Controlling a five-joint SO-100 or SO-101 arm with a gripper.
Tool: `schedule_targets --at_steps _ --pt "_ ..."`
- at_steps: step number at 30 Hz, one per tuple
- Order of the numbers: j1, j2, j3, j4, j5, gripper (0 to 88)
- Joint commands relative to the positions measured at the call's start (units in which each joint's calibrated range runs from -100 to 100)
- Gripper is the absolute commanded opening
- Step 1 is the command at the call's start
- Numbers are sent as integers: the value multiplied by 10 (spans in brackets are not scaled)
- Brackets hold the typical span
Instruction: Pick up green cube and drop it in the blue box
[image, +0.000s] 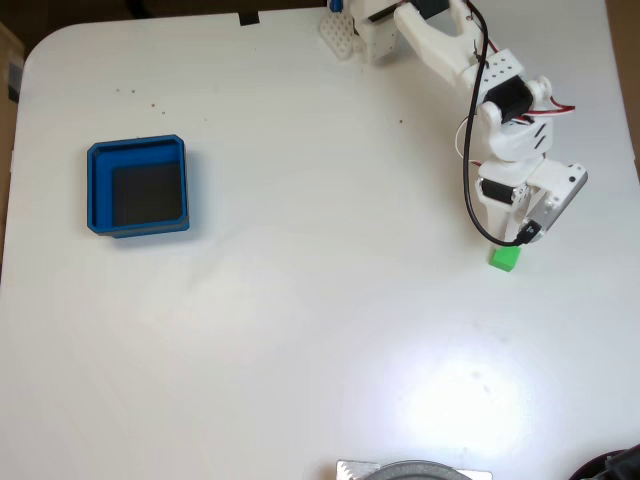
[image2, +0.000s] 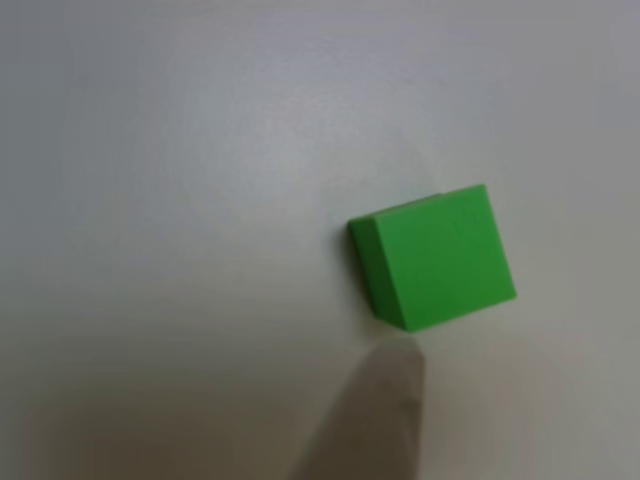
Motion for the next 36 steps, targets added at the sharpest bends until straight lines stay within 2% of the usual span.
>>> schedule_targets --at_steps 1,22,29,36 --pt "3 -6 -38 5 -1 268" --pt "-1 46 -89 5 5 268" --pt "3 94 -141 5 46 268" --pt "3 119 -147 5 54 268"
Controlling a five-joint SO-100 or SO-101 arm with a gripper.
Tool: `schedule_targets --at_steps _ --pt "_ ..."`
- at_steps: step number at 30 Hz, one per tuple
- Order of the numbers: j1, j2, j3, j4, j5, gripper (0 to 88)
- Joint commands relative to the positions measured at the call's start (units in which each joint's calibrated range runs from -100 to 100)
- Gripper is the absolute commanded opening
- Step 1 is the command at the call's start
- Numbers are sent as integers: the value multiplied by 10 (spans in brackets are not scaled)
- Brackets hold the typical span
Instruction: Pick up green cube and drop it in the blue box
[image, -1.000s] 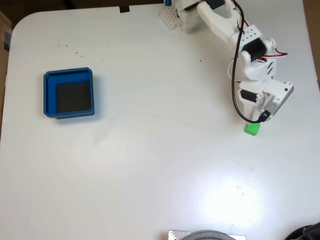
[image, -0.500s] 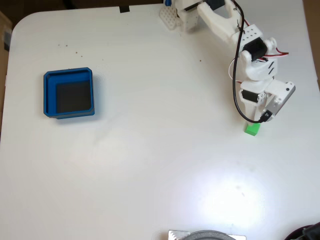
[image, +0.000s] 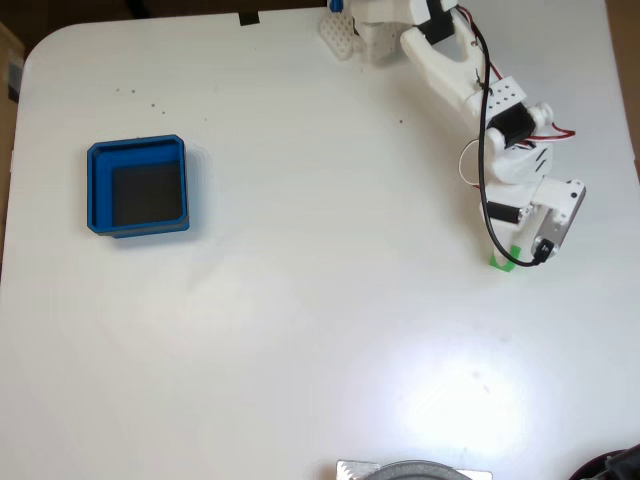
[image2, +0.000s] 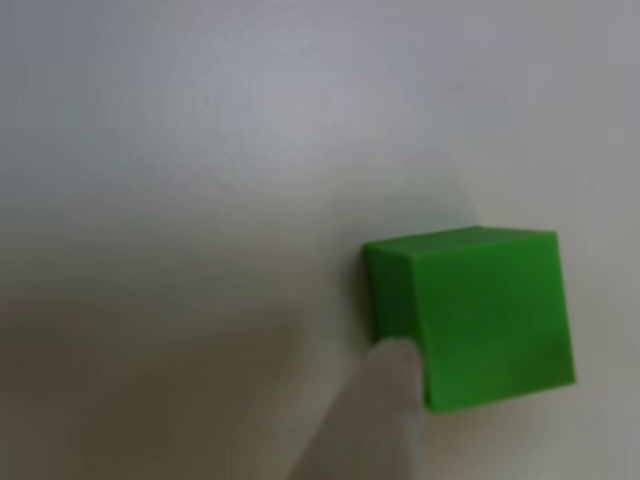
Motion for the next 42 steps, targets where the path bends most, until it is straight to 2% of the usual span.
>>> schedule_targets --at_steps 1,15,42 --pt "3 0 -40 4 2 268" --pt "3 61 -86 4 2 268" --pt "3 62 -81 4 -2 268"
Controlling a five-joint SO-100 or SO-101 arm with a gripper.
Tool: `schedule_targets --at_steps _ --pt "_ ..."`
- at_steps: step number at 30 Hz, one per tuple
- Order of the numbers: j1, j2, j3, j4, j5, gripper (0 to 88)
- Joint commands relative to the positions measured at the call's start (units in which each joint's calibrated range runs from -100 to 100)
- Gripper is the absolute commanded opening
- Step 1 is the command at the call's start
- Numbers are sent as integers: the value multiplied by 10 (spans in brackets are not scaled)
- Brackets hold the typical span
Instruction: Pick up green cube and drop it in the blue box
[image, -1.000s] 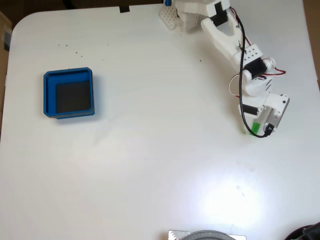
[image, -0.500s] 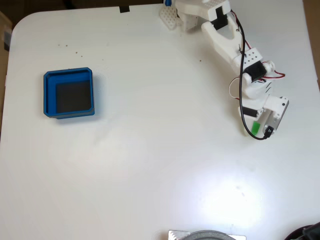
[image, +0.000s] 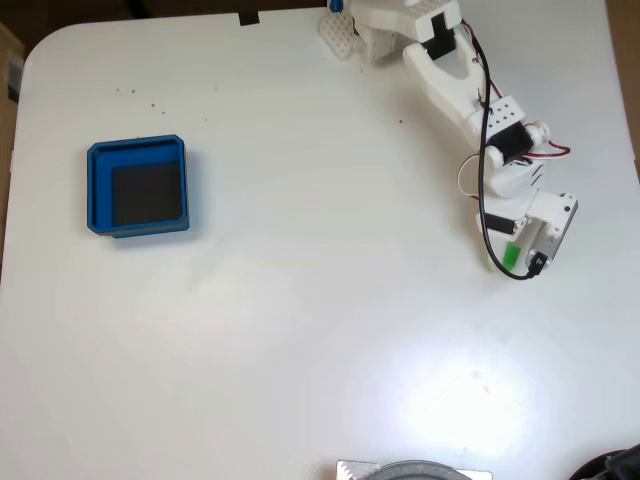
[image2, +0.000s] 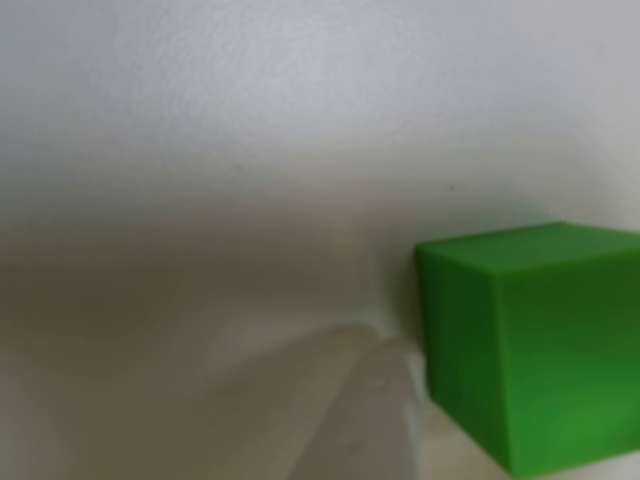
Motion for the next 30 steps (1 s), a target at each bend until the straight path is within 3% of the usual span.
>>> schedule_targets --at_steps 1,16,30 --pt "3 -10 -34 4 -1 268" --pt "4 -12 -34 4 2 254" --pt "4 -13 -35 4 2 100"
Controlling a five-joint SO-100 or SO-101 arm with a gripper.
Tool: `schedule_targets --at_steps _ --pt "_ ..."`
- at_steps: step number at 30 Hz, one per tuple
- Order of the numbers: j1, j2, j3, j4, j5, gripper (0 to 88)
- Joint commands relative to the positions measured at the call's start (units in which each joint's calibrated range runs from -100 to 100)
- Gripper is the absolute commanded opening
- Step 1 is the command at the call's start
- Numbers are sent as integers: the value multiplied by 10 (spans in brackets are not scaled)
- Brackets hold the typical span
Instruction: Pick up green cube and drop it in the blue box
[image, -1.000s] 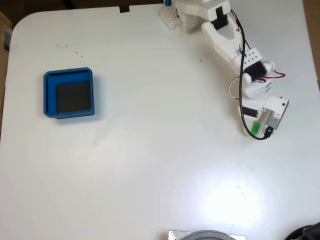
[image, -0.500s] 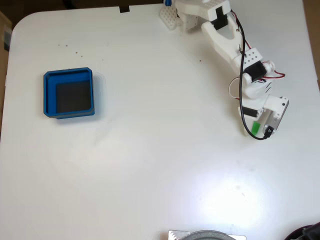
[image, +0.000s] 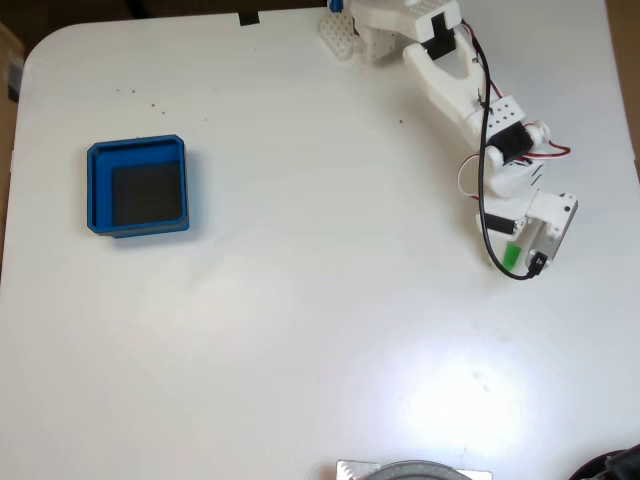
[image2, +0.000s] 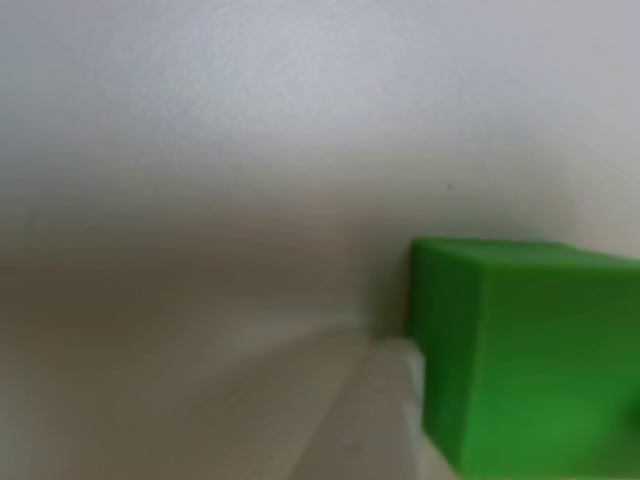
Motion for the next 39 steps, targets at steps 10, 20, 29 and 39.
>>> schedule_targets --at_steps 10,20,29,39 --pt "4 -13 -36 4 2 14" --pt "5 -19 -34 4 -1 14" --pt "3 -109 -32 5 -2 14" --pt "5 -157 -32 5 -46 14"
